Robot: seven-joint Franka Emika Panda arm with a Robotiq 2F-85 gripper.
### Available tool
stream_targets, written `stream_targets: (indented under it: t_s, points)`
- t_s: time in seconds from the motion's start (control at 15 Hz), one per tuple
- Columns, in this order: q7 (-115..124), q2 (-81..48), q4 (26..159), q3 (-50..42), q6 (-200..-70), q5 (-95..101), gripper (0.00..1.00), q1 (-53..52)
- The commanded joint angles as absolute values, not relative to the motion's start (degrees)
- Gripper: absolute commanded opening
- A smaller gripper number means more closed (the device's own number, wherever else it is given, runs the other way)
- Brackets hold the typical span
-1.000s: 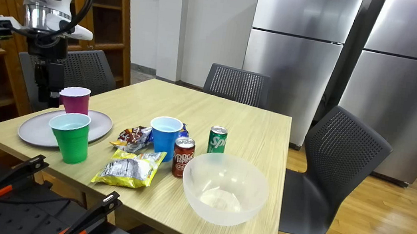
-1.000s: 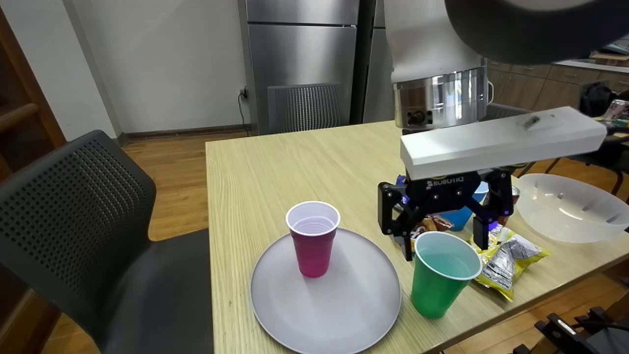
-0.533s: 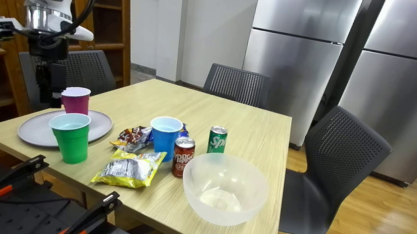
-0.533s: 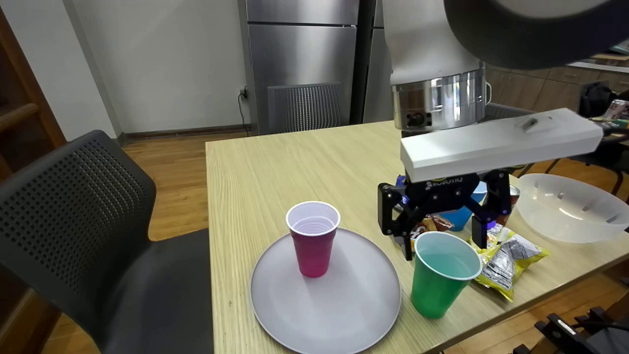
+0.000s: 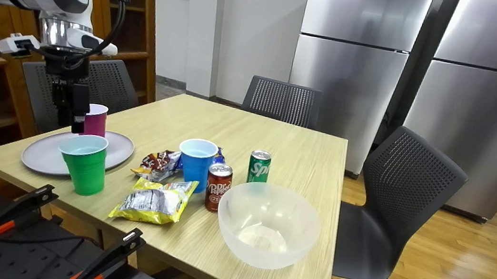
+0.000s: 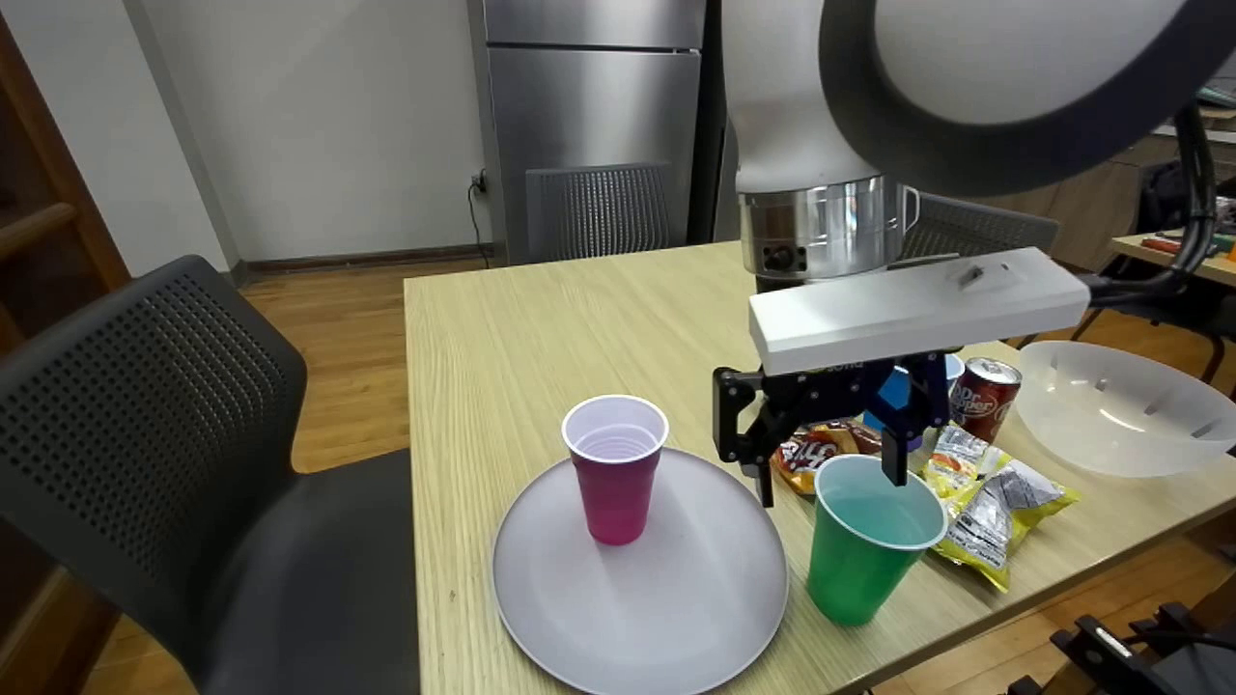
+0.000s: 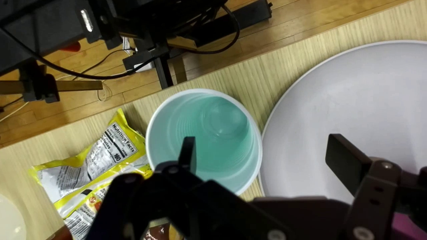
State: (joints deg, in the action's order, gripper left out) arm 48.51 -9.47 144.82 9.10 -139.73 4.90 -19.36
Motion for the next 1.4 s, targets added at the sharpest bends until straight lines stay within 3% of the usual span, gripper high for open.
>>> stream_targets:
  t_s: [0.0, 0.6, 0.67, 0.73, 1.33]
  points:
    - [49.36, -13.41, 142.03, 9.35, -140.81, 5.14, 1.00, -18.74]
    - [48.23, -19.08, 139.45, 8.00, -141.10, 3.22, 1.00, -19.05]
    - [48.16, -19.27, 139.39, 7.90, -141.07, 3.17, 0.75, -19.13]
    - [48.10, -19.28, 139.44, 7.86, -141.14, 3.06, 0.74, -19.16]
    - [48.45, -18.59, 139.95, 7.47, -140.72, 3.19, 0.05, -19.30]
